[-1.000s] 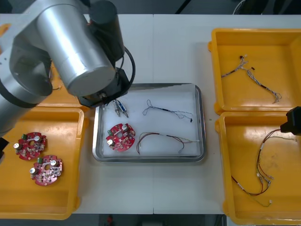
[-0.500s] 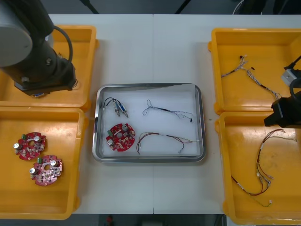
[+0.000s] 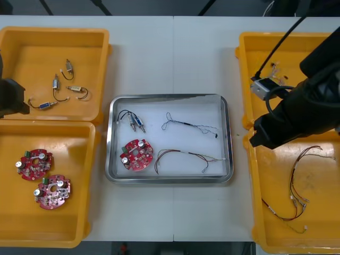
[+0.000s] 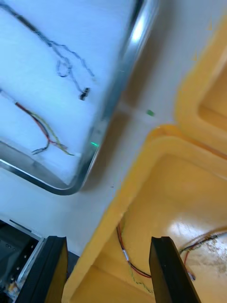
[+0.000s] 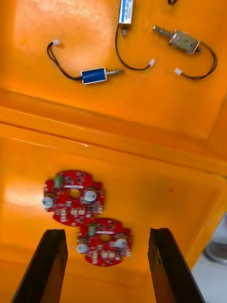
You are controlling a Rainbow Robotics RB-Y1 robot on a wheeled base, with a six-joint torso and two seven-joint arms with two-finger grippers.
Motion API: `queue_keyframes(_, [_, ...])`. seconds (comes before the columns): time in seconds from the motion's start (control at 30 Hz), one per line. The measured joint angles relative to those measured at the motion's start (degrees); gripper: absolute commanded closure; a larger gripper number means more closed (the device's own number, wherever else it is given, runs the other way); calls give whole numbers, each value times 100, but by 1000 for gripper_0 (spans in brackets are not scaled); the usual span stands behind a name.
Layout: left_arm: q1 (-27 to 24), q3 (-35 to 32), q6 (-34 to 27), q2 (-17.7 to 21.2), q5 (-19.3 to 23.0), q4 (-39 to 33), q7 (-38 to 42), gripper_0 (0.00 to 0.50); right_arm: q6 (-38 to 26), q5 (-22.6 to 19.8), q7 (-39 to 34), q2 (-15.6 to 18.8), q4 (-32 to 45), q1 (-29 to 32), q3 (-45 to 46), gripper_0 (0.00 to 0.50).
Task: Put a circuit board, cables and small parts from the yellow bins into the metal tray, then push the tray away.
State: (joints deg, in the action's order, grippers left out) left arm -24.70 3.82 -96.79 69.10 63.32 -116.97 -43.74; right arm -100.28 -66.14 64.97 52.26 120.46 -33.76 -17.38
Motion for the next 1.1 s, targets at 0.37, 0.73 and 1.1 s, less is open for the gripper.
queue_keyframes(0.37, [982, -840, 460, 91, 344, 253, -714, 0, -54, 627, 366, -843, 5, -1158, -1728, 0])
queue_keyframes(0.73, [1278, -840, 528, 167, 343, 257, -714, 0, -55, 1172, 1006, -1696, 5, -1717, -2906, 0])
queue_keyframes(1.1, [1498, -840, 663, 203, 209, 239, -714, 0, 84, 2172, 1785, -2458, -225, -1735, -3822, 0])
